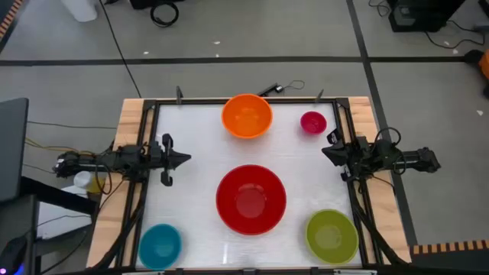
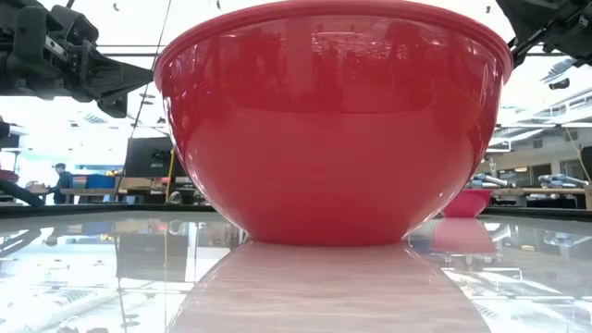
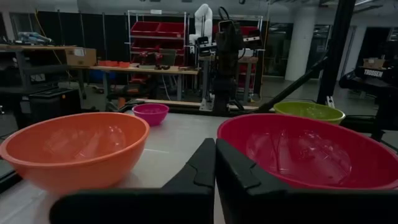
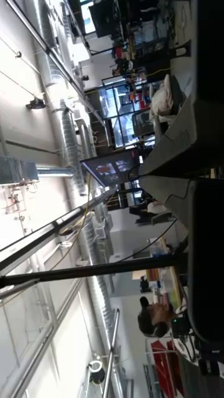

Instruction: Nest bowls inside each other

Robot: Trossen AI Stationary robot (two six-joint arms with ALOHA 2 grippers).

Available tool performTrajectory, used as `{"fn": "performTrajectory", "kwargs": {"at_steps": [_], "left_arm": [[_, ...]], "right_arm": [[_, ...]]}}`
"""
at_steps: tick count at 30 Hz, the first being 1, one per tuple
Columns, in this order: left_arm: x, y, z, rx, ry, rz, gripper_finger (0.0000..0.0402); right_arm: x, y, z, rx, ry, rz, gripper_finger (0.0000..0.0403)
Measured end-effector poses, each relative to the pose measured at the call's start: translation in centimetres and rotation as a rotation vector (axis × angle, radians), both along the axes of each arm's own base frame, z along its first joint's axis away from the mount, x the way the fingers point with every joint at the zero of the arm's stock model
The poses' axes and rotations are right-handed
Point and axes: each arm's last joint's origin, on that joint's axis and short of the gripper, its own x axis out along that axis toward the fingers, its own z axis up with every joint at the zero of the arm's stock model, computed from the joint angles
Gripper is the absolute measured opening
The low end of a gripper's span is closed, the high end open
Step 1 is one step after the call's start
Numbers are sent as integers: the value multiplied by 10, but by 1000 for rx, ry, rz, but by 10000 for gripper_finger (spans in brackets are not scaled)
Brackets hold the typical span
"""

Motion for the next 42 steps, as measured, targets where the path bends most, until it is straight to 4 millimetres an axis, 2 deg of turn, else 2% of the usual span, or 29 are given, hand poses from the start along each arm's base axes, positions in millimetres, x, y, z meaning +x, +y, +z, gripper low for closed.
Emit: {"fn": "performTrajectory", "kwargs": {"at_steps": [33, 38, 42], "left_arm": [[0, 0, 0, 2, 0, 0, 11], [-1, 1, 8, 181, -64, 58, 11], [-1, 1, 9, 217, -68, 65, 11]], "right_arm": [[0, 0, 0, 0, 0, 0, 19], [0, 0, 0, 0, 0, 0, 19], [0, 0, 0, 0, 0, 0, 19]]}}
